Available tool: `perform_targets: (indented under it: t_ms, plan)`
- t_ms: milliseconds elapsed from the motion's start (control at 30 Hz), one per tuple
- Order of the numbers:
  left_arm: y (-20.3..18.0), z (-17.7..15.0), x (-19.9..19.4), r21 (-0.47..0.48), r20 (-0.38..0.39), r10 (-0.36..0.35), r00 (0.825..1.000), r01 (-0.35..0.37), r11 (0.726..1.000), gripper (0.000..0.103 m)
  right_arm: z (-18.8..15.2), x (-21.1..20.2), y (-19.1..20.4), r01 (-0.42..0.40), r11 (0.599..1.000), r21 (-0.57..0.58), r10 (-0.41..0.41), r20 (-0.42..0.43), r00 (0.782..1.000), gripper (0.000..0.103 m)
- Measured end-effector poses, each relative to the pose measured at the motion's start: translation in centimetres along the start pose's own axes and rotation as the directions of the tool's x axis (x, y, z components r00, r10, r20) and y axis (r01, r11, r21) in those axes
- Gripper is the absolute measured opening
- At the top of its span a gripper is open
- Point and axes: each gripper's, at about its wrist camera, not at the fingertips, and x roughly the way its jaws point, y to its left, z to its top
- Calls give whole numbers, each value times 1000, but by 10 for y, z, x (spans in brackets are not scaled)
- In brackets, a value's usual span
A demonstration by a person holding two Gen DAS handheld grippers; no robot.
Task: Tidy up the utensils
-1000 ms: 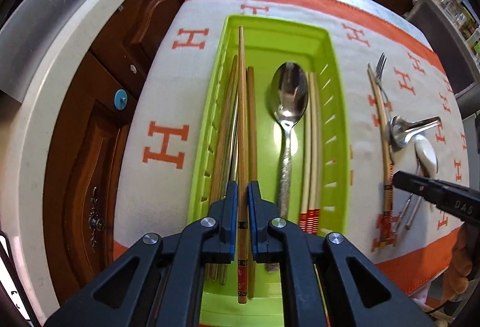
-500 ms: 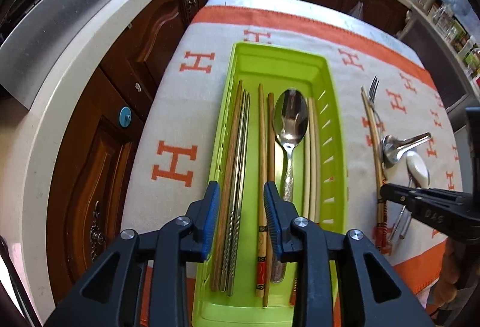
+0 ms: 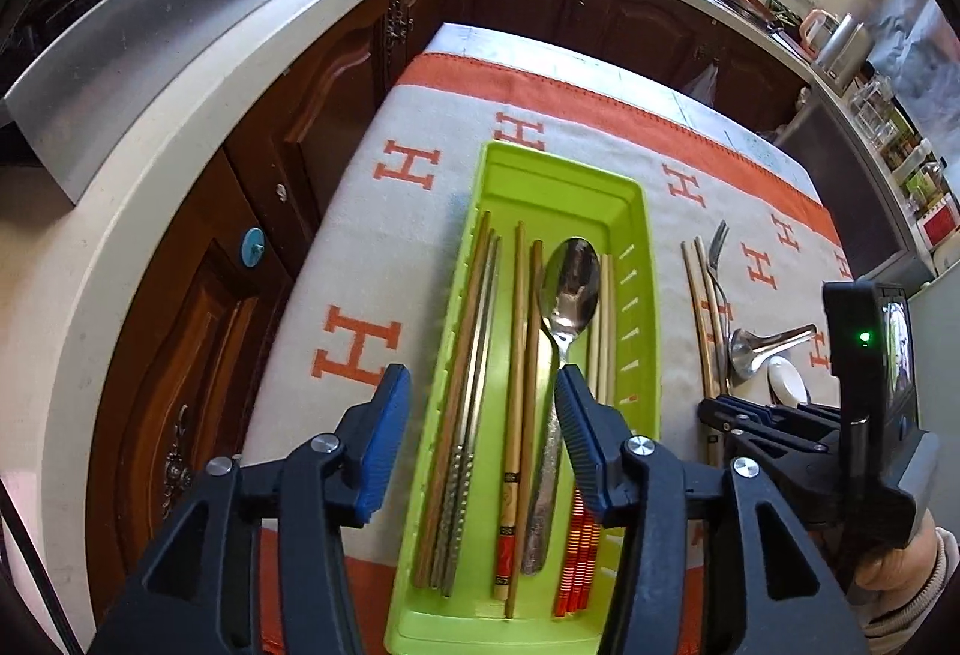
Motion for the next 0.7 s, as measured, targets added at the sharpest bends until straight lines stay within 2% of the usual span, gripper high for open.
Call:
perform_targets:
  t_ms: [100, 167, 200, 267, 367, 400, 533, 700]
  plan:
    - [6, -1, -2, -10, 3, 5, 1000, -4, 1000, 48, 1, -2, -11, -65, 996, 57, 65, -2, 998, 6]
    - [11, -1, -3, -16, 5, 14, 1000, -14, 1000, 50, -2, -10, -24, -176, 977, 120, 175, 15, 984, 6]
    - [13, -2, -3, -19, 6, 20, 1000, -20, 1000, 54, -3, -15, -28, -202, 970, 132, 201, 19, 979, 6]
    - [17, -2, -4, -27, 9, 39, 999, -38, 999, 61, -5, -31, -34, -278, 948, 154, 273, 54, 960, 6]
    - [19, -1, -6, -31, 17, 49, 999, -48, 998, 62, -5, -58, -37, -381, 910, 165, 370, 95, 924, 6]
    - [20, -1, -7, -32, 21, 52, 998, -51, 998, 62, -4, -69, -36, -424, 891, 162, 411, 109, 905, 6]
    - [18, 1, -13, -16, 43, 99, 994, -98, 995, 70, 4, -95, -19, -501, 855, 136, 487, 121, 865, 6]
    - [25, 5, -23, -31, 83, 179, 980, -177, 984, 75, 11, -91, 20, -529, 842, 104, 524, 75, 848, 6]
